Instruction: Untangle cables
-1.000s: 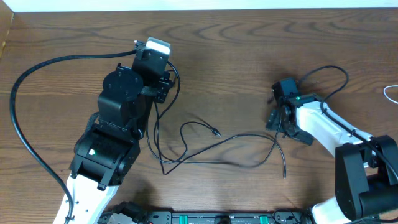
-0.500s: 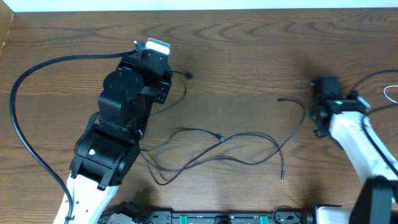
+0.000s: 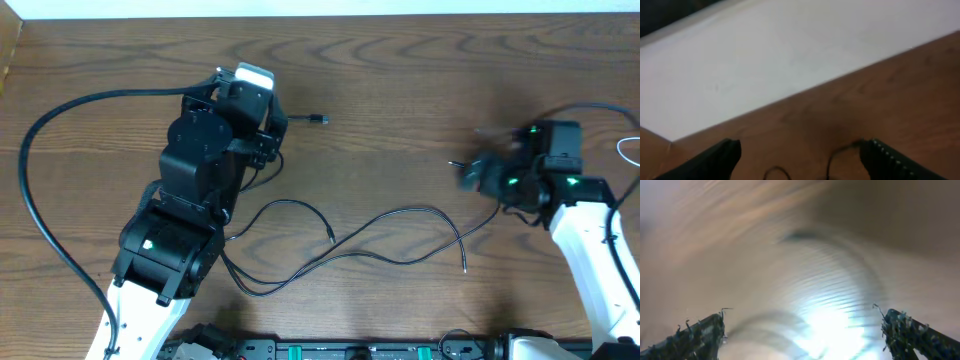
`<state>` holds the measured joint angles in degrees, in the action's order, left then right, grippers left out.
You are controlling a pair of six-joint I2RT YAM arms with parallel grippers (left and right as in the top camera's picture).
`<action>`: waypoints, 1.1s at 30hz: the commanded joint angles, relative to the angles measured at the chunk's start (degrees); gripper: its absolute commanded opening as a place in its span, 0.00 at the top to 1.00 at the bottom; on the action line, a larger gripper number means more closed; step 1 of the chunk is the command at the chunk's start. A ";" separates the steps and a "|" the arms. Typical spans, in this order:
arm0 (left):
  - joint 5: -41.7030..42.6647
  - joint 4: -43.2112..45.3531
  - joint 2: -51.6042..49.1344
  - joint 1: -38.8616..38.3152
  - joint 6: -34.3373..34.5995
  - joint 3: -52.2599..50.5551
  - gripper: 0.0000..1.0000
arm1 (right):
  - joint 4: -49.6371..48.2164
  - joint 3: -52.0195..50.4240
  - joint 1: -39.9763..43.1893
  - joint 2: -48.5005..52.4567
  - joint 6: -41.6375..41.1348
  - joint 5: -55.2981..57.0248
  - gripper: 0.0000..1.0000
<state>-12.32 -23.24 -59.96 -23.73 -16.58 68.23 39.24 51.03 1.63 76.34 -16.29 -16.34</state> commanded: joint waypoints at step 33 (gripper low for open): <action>-15.50 -24.26 -4.55 34.38 37.29 0.59 0.11 | -11.67 -0.02 -48.19 13.20 33.92 6.47 0.01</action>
<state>-30.24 -47.44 -64.47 9.10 18.65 68.23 29.32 50.96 -44.71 89.03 13.28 -8.29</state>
